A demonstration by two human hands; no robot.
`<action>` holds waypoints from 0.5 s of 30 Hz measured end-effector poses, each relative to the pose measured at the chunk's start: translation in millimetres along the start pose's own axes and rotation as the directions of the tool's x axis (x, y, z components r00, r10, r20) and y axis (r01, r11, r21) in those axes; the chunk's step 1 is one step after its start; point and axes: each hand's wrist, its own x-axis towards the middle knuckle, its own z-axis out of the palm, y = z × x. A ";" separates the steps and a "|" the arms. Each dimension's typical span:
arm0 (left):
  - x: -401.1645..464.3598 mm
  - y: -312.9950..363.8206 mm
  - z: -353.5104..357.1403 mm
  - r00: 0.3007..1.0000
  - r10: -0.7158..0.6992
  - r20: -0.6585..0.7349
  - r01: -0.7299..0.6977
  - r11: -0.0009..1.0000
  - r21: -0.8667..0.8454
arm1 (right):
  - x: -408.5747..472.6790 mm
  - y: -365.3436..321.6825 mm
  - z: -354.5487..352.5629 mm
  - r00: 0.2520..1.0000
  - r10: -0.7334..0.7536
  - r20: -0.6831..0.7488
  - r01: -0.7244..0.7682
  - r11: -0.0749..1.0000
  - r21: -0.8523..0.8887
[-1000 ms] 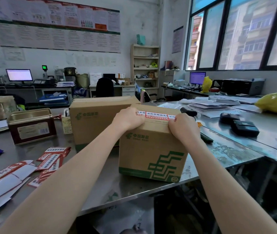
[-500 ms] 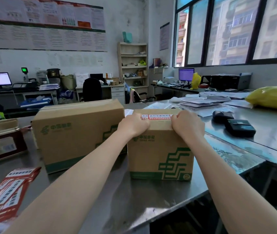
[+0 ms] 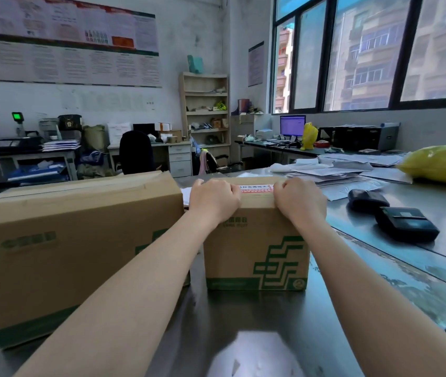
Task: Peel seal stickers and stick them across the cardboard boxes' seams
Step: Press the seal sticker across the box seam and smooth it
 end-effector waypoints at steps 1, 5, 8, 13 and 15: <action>5.2 -2.4 3.4 1.000 0.003 -0.010 -0.003 1.000 0.015 | 4.2 -1.2 4.1 1.000 -0.004 -0.006 0.004 1.000 0.003; 22.1 -10.3 15.5 1.000 0.016 -0.011 -0.015 0.995 0.099 | 18.8 -4.9 18.7 1.000 -0.012 -0.006 0.012 1.000 0.006; 31.5 -12.9 19.7 1.000 -0.025 0.019 0.023 0.992 0.127 | 22.3 -7.9 21.1 1.000 -0.023 -0.011 0.023 1.000 -0.005; 23.3 -8.5 16.1 0.992 -0.115 0.046 0.116 0.993 -0.016 | 18.2 -13.2 19.6 0.999 0.002 0.038 0.000 0.998 -0.058; 18.4 -9.4 9.8 0.994 -0.072 0.077 0.077 0.995 -0.056 | 16.9 -17.0 16.6 0.997 0.041 0.066 -0.031 0.991 -0.133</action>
